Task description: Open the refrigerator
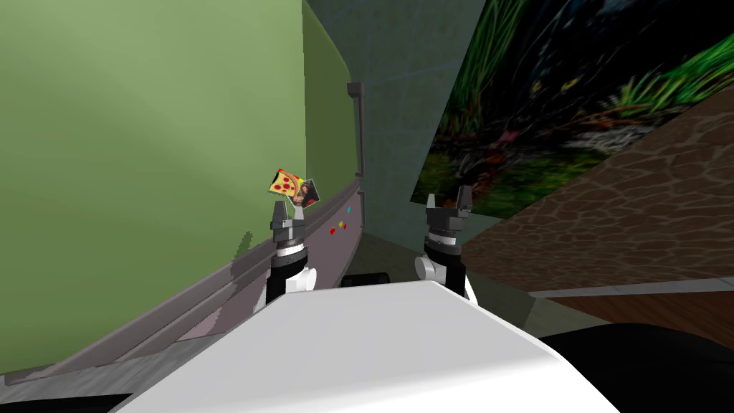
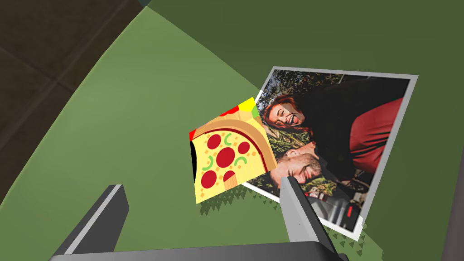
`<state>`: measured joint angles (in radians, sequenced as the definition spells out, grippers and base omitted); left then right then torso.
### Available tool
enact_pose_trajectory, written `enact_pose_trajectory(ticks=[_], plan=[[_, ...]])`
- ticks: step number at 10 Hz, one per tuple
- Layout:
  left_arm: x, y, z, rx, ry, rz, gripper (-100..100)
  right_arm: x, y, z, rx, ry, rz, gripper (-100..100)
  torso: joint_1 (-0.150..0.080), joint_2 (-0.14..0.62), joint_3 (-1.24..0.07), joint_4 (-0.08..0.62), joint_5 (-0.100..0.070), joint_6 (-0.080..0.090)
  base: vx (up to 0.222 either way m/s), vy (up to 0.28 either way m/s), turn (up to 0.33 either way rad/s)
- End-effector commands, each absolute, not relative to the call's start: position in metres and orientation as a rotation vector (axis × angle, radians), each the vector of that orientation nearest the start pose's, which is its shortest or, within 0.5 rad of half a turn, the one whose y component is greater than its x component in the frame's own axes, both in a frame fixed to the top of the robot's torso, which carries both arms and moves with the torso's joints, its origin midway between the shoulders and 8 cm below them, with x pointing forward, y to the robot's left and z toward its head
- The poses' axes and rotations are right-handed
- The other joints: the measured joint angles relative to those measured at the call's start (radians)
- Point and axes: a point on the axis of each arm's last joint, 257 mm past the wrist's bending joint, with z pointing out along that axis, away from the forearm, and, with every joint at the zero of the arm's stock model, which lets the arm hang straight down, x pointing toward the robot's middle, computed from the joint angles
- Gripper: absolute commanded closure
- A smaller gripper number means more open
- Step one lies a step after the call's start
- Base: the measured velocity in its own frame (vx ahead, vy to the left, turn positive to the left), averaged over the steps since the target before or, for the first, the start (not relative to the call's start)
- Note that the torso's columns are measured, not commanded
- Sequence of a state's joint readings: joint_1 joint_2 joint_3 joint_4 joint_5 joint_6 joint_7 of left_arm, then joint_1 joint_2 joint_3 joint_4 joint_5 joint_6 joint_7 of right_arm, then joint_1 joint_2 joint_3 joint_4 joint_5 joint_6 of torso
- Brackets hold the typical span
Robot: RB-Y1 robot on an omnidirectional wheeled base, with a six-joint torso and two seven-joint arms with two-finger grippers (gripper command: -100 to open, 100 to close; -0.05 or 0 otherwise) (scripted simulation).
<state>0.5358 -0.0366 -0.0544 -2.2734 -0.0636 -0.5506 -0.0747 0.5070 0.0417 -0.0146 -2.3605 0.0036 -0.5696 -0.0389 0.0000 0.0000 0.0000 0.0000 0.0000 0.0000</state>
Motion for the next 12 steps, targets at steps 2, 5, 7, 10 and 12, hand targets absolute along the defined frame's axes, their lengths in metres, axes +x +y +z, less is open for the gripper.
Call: enact_pose_trajectory(ticks=[2,5,7,10,12], plan=[[0.337,0.26,0.02,-0.612,0.63,-1.238,0,0.311,-0.282,0.07,0.575,0.47,1.346,0,0.0,0.104,-0.209,0.105,0.0,0.0,0.0,0.0,0.0],[0.337,0.26,0.02,-0.611,0.63,-1.238,0,0.311,-0.282,0.07,0.575,0.47,1.346,0,0.0,0.322,-0.644,0.322,0.0,0.0,0.0,0.0,0.0],[0.337,0.26,0.02,-0.611,0.63,-1.238,0,0.311,-0.282,0.07,0.575,0.47,1.346,0,0.0,0.47,-0.939,0.47,0.0,0.0,0.0,0.0,0.0],[0.343,0.254,0.018,-0.578,0.67,-1.247,-100,0.311,-0.282,0.07,0.575,0.47,1.346,0,0.0,0.691,-1.382,0.691,0.0,0.0,0.0,0.001,-0.005],[0.356,0.247,0.015,-0.538,0.719,-1.261,-100,0.311,-0.282,0.069,0.576,0.47,1.345,0,0.001,0.735,-1.47,0.734,0.0,0.0,-0.017,0.011,-0.023]])
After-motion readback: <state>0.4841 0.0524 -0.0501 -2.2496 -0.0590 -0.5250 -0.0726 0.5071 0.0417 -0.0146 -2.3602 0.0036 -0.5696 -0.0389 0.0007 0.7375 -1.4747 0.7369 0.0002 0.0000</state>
